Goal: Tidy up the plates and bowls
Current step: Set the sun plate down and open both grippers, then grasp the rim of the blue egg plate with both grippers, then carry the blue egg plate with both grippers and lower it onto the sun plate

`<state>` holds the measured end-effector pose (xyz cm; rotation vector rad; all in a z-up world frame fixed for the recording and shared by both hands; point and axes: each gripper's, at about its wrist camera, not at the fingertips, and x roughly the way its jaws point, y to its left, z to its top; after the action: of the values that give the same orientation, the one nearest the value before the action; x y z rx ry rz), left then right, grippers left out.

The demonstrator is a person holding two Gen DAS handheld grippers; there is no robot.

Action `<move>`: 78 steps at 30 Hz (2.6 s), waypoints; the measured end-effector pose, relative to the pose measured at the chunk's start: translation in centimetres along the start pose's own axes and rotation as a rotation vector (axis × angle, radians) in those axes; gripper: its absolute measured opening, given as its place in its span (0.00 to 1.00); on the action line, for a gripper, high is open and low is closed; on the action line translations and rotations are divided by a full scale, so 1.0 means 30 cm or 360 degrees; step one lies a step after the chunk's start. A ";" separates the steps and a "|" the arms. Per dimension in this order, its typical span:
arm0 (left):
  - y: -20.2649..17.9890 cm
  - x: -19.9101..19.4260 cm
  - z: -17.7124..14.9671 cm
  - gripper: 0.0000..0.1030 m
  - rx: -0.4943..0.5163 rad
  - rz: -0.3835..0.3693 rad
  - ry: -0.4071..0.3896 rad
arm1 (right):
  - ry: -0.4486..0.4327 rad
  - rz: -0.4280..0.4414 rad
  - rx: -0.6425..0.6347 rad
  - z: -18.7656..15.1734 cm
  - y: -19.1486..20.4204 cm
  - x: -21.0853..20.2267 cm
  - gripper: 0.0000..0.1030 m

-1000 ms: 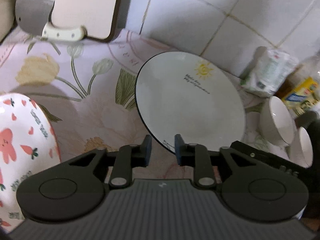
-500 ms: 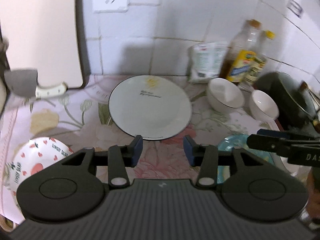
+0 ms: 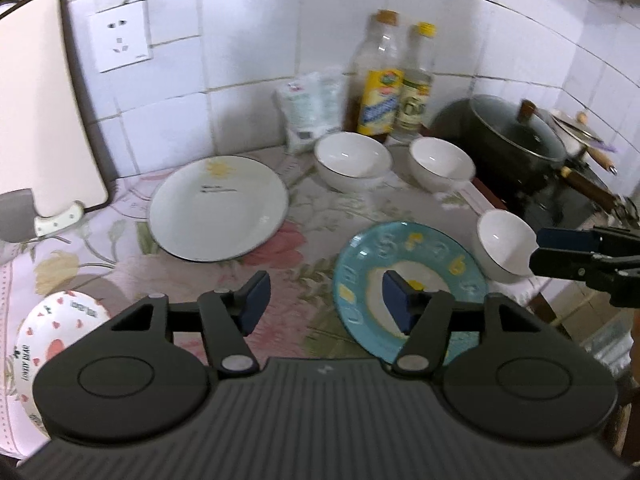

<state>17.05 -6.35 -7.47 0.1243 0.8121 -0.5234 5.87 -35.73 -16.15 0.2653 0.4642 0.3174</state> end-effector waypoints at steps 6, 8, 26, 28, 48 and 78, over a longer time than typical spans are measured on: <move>-0.071 0.036 -0.049 0.64 0.0020 -0.0052 0.0018 | -0.0037 -0.0039 -0.0006 -0.097 -0.042 -0.059 0.61; -0.084 0.051 -0.066 0.64 0.0006 -0.0067 0.0007 | -0.0031 -0.0015 0.0013 -0.128 -0.060 -0.061 0.61; -0.114 0.299 -0.149 0.62 -0.0057 0.0020 0.0149 | -0.0037 -0.0136 0.0240 -0.318 -0.248 0.115 0.61; -0.124 0.317 -0.148 0.61 -0.0038 0.0027 0.0157 | -0.0029 -0.0161 0.0262 -0.319 -0.268 0.136 0.61; 0.008 0.535 -0.157 0.17 -0.0349 -0.0096 0.0344 | -0.0073 -0.0209 0.0455 -0.344 -0.305 0.249 0.26; 0.031 0.454 -0.231 0.19 -0.0552 -0.0016 0.0230 | 0.0169 -0.0195 0.0444 -0.305 -0.251 0.288 0.16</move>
<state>20.69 -8.88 -22.13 -0.1635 1.0332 -0.3790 10.63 -37.92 -29.85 0.4911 0.6281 0.1465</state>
